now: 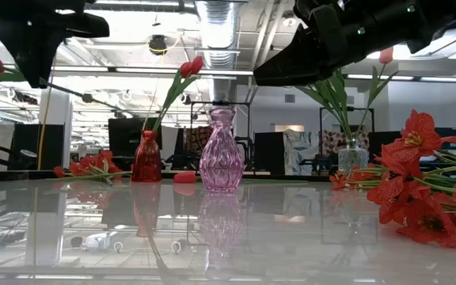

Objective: Sort flowers into vase by color
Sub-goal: Put the red flower into the red vase

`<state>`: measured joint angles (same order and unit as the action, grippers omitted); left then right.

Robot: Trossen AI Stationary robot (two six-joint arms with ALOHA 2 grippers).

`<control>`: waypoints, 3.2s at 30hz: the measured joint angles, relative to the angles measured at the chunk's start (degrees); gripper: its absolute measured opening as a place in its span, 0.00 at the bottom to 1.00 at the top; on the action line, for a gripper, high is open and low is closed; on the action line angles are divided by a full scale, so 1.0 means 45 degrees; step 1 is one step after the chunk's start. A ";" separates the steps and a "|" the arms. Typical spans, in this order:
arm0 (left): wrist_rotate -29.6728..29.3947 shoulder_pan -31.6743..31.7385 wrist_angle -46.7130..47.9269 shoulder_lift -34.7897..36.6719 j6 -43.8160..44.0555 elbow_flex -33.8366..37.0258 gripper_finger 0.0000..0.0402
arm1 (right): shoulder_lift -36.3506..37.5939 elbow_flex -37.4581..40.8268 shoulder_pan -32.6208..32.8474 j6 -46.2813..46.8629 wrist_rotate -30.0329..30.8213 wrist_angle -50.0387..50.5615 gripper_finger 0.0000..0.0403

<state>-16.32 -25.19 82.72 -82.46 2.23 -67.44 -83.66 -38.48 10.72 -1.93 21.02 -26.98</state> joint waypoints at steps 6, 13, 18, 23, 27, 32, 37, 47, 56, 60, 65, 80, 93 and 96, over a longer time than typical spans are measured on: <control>-0.0242 -0.0060 0.0564 0.0000 0.0318 0.0000 0.00 | -0.0001 -0.0001 0.0002 0.0000 0.0005 0.0000 0.73; -0.1276 0.0033 0.0883 0.0000 -0.0412 0.0000 0.00 | -0.0003 -0.0005 0.0002 0.0000 0.0005 0.0005 0.73; -0.1473 0.0442 0.1540 0.0000 -0.0934 -0.0006 0.00 | -0.0002 -0.0002 0.0000 0.0005 0.0002 0.0000 0.73; -0.1819 0.0910 0.1644 0.0000 -0.1509 -0.0707 0.00 | -0.0001 -0.0001 -0.0132 0.0002 0.0005 0.0001 0.73; -0.2311 0.1218 0.1635 0.0000 -0.2191 -0.1785 0.00 | -0.0004 -0.0001 -0.0174 0.0001 0.0009 0.0004 0.73; -0.3019 0.1639 0.1631 0.0010 -0.3105 -0.3135 0.00 | -0.0005 0.0000 -0.0160 0.0005 0.0005 0.0000 0.73; -0.3301 0.2137 0.1616 0.0010 -0.3718 -0.3828 0.00 | -0.0003 0.0000 -0.0165 0.0005 0.0005 0.0000 0.73; -0.3847 0.2811 0.1623 0.0530 -0.5000 -0.3959 0.00 | -0.0005 0.0000 -0.0165 0.0000 0.0005 0.0000 0.73; -0.4317 0.4512 0.1623 0.0918 -0.7374 -0.3959 0.00 | -0.0001 -0.0001 -0.0165 0.0000 0.0005 0.0005 0.73; -0.6436 0.5194 0.1625 0.0867 -0.9504 -0.3959 0.00 | 0.0000 -0.0001 -0.0165 0.0000 0.0005 0.0000 0.73; -0.7584 0.6284 0.1632 0.0826 -1.0874 -0.3959 0.00 | -0.0005 -0.0003 -0.0165 0.0000 0.0005 0.0000 0.73; -0.9911 0.8601 0.1628 0.0826 -1.2446 -0.3944 0.00 | -0.0005 0.0000 -0.0165 0.0000 0.0005 0.0000 0.73; -1.0771 0.9961 0.1345 0.0879 -1.3048 -0.1645 0.00 | -0.0005 0.0000 -0.0165 0.0000 0.0005 0.0003 0.73; -1.0760 0.9934 0.1194 0.0901 -1.3051 -0.1583 0.00 | -0.0005 0.0000 -0.0165 0.0000 0.0005 0.0005 0.73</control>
<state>-64.74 19.52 88.09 -78.40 -56.50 -74.56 -83.68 -38.48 9.98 -1.93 21.04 -26.96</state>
